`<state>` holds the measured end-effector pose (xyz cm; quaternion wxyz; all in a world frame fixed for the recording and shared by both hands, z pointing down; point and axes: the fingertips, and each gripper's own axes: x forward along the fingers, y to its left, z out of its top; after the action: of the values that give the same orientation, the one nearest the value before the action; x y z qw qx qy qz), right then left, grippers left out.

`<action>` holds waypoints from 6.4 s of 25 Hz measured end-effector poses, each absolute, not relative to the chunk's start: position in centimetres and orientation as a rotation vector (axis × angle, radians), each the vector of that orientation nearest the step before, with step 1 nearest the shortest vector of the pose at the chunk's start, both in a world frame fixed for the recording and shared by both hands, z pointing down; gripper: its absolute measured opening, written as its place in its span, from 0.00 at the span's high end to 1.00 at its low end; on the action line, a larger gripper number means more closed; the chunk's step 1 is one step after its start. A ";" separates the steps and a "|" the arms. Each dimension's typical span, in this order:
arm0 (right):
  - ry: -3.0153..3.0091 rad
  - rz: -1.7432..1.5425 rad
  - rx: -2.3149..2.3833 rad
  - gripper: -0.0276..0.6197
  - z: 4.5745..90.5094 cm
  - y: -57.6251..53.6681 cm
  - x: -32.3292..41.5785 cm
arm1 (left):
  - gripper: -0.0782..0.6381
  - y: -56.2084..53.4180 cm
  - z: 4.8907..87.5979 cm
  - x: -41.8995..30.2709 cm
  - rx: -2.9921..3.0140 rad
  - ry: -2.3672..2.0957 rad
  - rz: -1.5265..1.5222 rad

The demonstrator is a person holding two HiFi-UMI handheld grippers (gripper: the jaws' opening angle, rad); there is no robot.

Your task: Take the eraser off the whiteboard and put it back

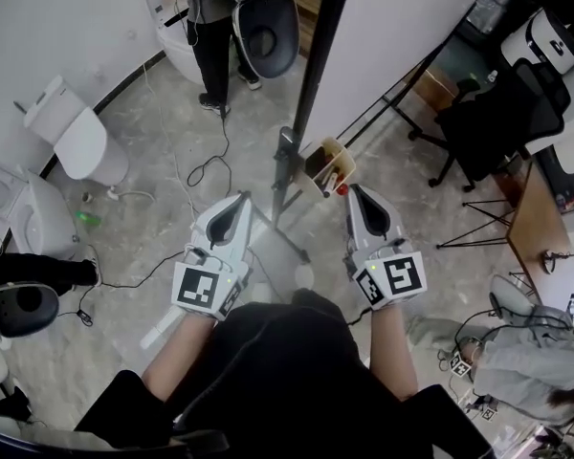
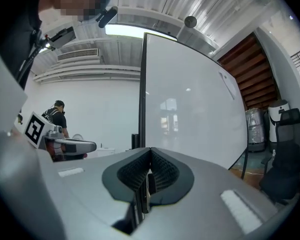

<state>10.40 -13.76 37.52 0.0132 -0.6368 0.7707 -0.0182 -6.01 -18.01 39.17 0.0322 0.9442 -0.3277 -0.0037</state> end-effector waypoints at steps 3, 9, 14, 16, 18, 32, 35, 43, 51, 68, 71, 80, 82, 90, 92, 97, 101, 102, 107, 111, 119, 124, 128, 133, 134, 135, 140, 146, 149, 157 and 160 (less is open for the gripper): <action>2.446 -0.068 -1.941 0.94 37.8 -15.3 11.1 | 0.88 -18.3 39.5 -4.7 2.897 -1.026 0.005; 2.618 -0.111 -1.854 0.94 40.4 -18.4 11.2 | 0.88 -18.6 39.2 -3.1 2.866 -1.090 -0.010; 2.717 -0.138 -1.773 0.94 42.1 -20.4 10.5 | 0.88 -18.9 39.6 -3.4 2.825 -1.176 0.007; 2.757 -0.158 -1.733 0.87 42.7 -21.0 10.1 | 0.88 -19.0 39.8 -3.7 2.805 -1.213 0.017; 2.787 -0.183 -1.703 0.85 43.3 -21.6 9.9 | 0.88 -19.1 39.9 -4.0 2.789 -1.244 0.023; 2.910 -0.238 -1.697 0.55 47.0 -24.3 9.8 | 0.88 -19.6 40.1 -5.9 2.687 -1.407 0.048; 2.935 -0.237 -1.696 0.54 47.5 -24.6 9.6 | 0.88 -19.6 40.5 -6.3 2.673 -1.428 0.075; 2.995 -0.226 -1.694 0.50 49.0 -25.5 9.1 | 0.88 -19.7 40.6 -7.0 2.665 -1.469 0.062; 3.014 -0.246 -1.707 0.50 50.0 -25.9 8.9 | 0.88 -19.4 40.5 -7.9 2.622 -1.517 0.055; 2.924 -0.216 -1.751 0.58 48.7 -26.1 9.3 | 0.88 -19.3 40.2 -8.4 2.642 -1.513 0.033; 2.900 -0.202 -1.763 0.58 48.0 -25.9 9.5 | 0.88 -19.3 40.1 -8.4 2.653 -1.499 0.042; 2.792 -0.093 -1.792 0.58 45.1 -24.5 10.6 | 0.88 -19.2 39.9 -7.4 2.706 -1.420 0.021; 2.767 -0.066 -1.797 0.58 44.2 -24.2 10.7 | 0.88 -19.2 40.0 -7.2 2.723 -1.398 0.027; 2.683 0.008 -1.854 0.58 41.3 -21.7 11.8 | 0.88 -19.1 39.8 -5.9 2.781 -1.295 0.017; 2.664 0.018 -1.864 0.58 40.6 -21.0 11.9 | 0.88 -19.1 39.6 -5.5 2.796 -1.268 0.014; 2.617 0.036 -1.902 0.58 39.6 -19.1 12.5 | 0.88 -18.8 39.4 -4.5 2.831 -1.195 0.006; 2.581 0.041 -1.939 0.58 39.1 -17.6 13.1 | 0.88 -18.4 39.4 -3.7 2.853 -1.138 0.008; 2.572 0.039 -1.945 0.58 39.0 -17.3 13.2 | 0.88 -18.4 39.4 -3.5 2.859 -1.124 0.007; 2.516 0.008 -1.962 0.58 38.5 -15.6 13.5 | 0.88 -18.1 39.4 -2.8 2.882 -1.072 0.008; 2.497 0.023 -1.977 0.58 37.9 -14.2 13.4 | 0.88 -17.9 39.1 -2.4 2.899 -1.038 0.007; 2.454 0.030 -2.015 0.58 37.4 -12.2 13.6 | 0.88 -17.7 39.0 -1.7 2.923 -0.984 0.012; 2.423 0.031 -2.044 0.58 37.4 -11.2 14.3 | 0.88 -17.9 38.9 -1.5 2.937 -0.974 0.020; 2.409 0.043 -2.058 0.58 37.1 -10.5 14.6 | 0.88 -17.9 38.8 -1.5 2.946 -0.971 0.033; 2.390 0.056 -2.053 0.58 36.2 -9.9 15.1 | 0.88 -18.2 38.4 -1.4 2.944 -0.976 0.022; 2.385 0.059 -2.049 0.58 36.0 -9.8 15.2 | 0.88 -18.2 38.3 -1.3 2.943 -0.972 0.016; 2.383 0.065 -2.045 0.58 35.8 -9.7 15.2 | 0.88 -18.1 38.3 -1.3 2.944 -0.971 0.010; 2.394 0.075 -2.025 0.58 35.4 -9.7 15.1 | 0.89 -17.3 38.2 -1.0 2.957 -0.978 0.031; 2.411 0.068 -2.013 0.58 35.8 -9.7 14.9 | 0.88 -17.1 38.3 -1.3 2.930 -0.987 -0.009; 2.419 0.066 -2.009 0.58 35.9 -9.8 14.9 | 0.88 -17.1 38.5 -1.3 2.926 -0.992 0.006; 2.411 0.074 -2.016 0.58 35.7 -10.3 15.3 | 0.88 -17.4 38.5 -0.7 2.933 -0.982 -0.008; 2.416 0.075 -2.021 0.58 35.9 -10.5 15.5 | 0.88 -17.4 38.6 -0.5 2.932 -0.977 -0.010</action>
<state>15.48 -10.54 35.89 -0.0044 -0.6414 0.7668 0.0239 -0.52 -17.42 38.61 0.0255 0.9484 -0.3159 -0.0032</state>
